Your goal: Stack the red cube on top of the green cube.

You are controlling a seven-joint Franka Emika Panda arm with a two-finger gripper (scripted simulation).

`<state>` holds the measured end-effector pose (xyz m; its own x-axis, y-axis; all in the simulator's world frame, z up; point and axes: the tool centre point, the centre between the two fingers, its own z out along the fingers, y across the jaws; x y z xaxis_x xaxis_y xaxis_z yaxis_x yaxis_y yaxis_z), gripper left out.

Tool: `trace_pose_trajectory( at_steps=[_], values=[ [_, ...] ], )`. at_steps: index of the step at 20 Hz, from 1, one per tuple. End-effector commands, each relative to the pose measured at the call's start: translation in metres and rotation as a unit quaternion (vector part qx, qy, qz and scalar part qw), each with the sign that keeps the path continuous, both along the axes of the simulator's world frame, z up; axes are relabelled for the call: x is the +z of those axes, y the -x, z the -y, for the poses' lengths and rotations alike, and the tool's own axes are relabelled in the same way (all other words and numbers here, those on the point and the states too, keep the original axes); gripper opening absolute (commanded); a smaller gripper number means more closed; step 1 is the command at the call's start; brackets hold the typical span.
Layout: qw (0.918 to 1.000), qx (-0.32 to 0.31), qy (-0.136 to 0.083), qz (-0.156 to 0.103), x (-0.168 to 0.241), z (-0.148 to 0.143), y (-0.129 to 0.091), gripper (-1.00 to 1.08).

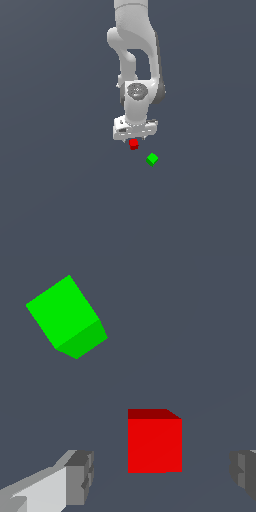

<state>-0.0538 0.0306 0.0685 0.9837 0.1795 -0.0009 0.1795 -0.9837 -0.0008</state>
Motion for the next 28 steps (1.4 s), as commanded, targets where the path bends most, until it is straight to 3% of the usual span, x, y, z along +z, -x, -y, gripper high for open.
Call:
trace_pose_trajectory(
  at_steps=[1,14,15,28],
  values=[
    [1.0,0.0,0.0,0.0,-0.006,0.0,0.0,1.0],
    [1.0,0.001,0.0,0.0,-0.049,0.0,0.0,1.0],
    [1.0,0.001,0.0,0.0,-0.049,0.0,0.0,-1.0],
    [1.0,0.001,0.0,0.0,-0.046,0.0,0.0,-1.0]
  ],
)
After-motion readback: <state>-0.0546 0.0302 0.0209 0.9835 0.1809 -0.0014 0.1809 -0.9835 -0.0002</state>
